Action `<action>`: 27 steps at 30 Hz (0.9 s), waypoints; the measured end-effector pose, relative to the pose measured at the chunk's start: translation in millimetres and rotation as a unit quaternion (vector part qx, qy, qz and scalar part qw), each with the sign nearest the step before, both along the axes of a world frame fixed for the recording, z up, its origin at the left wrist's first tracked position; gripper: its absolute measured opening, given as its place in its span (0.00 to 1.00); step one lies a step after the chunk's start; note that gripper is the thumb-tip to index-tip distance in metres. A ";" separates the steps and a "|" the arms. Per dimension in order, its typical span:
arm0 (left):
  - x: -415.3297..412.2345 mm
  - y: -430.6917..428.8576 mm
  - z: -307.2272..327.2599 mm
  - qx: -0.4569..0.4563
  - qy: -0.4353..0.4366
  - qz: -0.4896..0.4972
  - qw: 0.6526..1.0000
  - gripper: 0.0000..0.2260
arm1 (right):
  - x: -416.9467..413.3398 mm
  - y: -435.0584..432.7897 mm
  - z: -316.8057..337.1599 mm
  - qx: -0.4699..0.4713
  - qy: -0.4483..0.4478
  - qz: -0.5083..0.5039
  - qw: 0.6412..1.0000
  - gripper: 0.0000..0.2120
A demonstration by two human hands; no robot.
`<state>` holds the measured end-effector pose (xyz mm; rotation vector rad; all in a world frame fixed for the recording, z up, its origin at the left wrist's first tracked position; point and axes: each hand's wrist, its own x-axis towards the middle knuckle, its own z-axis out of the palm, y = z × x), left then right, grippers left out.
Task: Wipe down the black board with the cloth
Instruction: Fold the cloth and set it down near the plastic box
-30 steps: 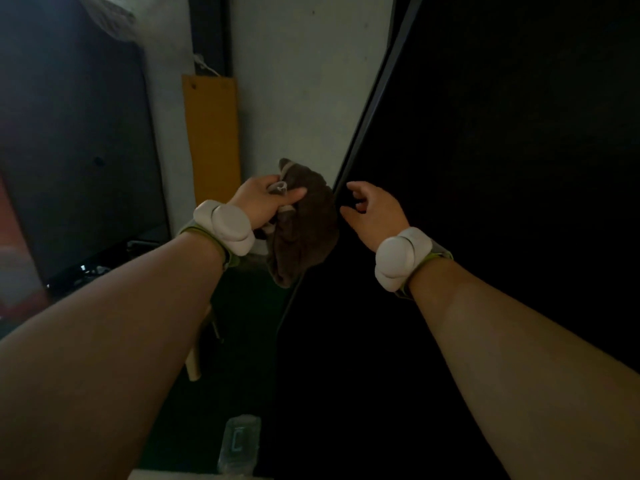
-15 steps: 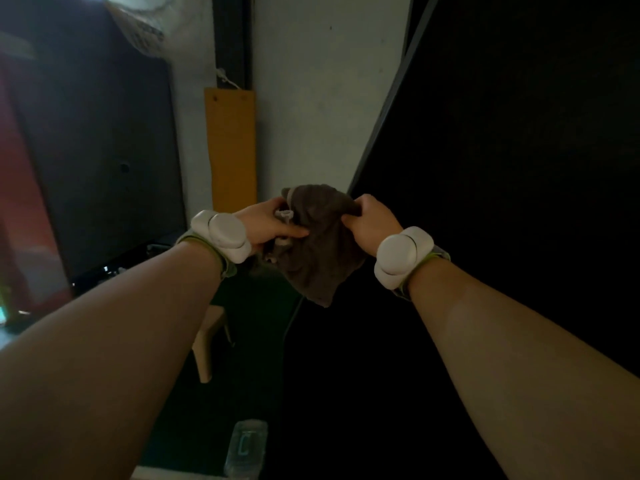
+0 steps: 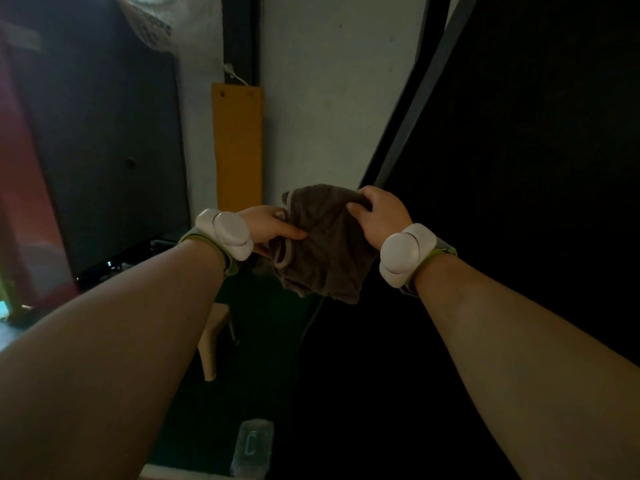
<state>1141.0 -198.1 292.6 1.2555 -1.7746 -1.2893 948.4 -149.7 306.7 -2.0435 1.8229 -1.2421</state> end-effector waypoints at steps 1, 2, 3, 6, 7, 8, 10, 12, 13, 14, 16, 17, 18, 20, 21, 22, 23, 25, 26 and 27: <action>4.4 -5.0 -1.3 0.009 0.021 0.000 1.000 0.20 | 5.1 -2.8 -0.4 -0.003 -0.007 0.005 1.000 0.11; 11.2 -9.5 -2.9 0.021 0.045 0.004 0.999 0.20 | 12.5 -8.9 -1.6 0.000 -0.014 0.010 1.000 0.11; 16.5 -13.7 -4.9 0.035 0.066 0.012 0.997 0.19 | 19.2 -12.6 -2.1 0.006 -0.021 0.012 1.000 0.11; 39.5 -33.8 -9.4 0.070 0.087 0.028 0.993 0.12 | 45.6 -32.2 -5.1 0.022 -0.015 -0.011 1.000 0.12; 48.5 -41.1 -8.5 0.072 0.085 0.034 0.993 0.12 | 54.8 -41.3 -4.9 0.027 -0.009 -0.025 0.999 0.14; 48.9 -43.1 -9.0 0.071 0.085 0.039 0.993 0.13 | 53.9 -42.7 -5.7 0.038 -0.005 -0.043 0.998 0.15; 56.3 -52.6 -7.0 0.060 0.079 0.047 0.994 0.17 | 57.6 -53.4 -6.1 0.073 0.003 -0.073 0.995 0.18; 78.5 -76.7 -3.8 0.052 0.080 0.051 0.994 0.19 | 76.3 -79.6 -7.3 0.116 -0.028 -0.105 0.987 0.20; 84.7 -85.7 -2.6 0.052 0.084 0.053 0.994 0.19 | 82.3 -87.9 -8.4 0.131 -0.047 -0.120 0.983 0.20; 90.1 -94.9 -2.5 0.055 0.093 0.047 0.993 0.19 | 88.8 -95.1 -8.9 0.134 -0.062 -0.130 0.980 0.18; 98.4 -109.8 -2.1 0.064 0.116 0.038 0.990 0.18 | 101.0 -108.8 -14.3 0.135 -0.077 -0.133 0.979 0.17; 102.1 -118.6 -2.2 0.070 0.123 0.035 0.989 0.18 | 107.2 -116.1 -18.8 0.140 -0.075 -0.134 0.978 0.23; 99.6 -121.3 -3.4 0.072 0.134 0.038 0.988 0.19 | 109.3 -113.5 -20.7 0.148 -0.054 -0.132 0.979 0.30; 101.3 -137.8 -6.2 0.077 0.145 0.042 0.986 0.19 | 121.3 -122.7 -28.7 0.153 -0.026 -0.104 0.982 0.36; 101.7 -143.3 -6.5 0.075 0.143 0.049 0.986 0.19 | 125.9 -126.5 -32.0 0.157 -0.012 -0.076 0.985 0.36; 101.4 -153.9 -9.9 0.075 0.144 0.051 0.985 0.19 | 131.1 -131.9 -36.2 0.167 0.002 -0.050 0.985 0.36; 100.5 -162.5 -13.5 0.079 0.144 0.052 0.985 0.19 | 134.6 -138.9 -42.5 0.186 0.017 -0.034 0.982 0.35; 100.9 -170.8 -18.9 0.085 0.148 0.059 0.983 0.18 | 138.5 -147.4 -54.7 0.223 0.031 -0.022 0.974 0.37; 100.0 -180.2 -23.2 0.097 0.166 0.063 0.979 0.17 | 138.6 -155.8 -61.3 0.238 0.013 -0.030 0.971 0.38; 99.9 -186.8 -26.9 0.115 0.185 0.072 0.973 0.15 | 137.0 -162.6 -66.2 0.256 -0.031 -0.042 0.965 0.40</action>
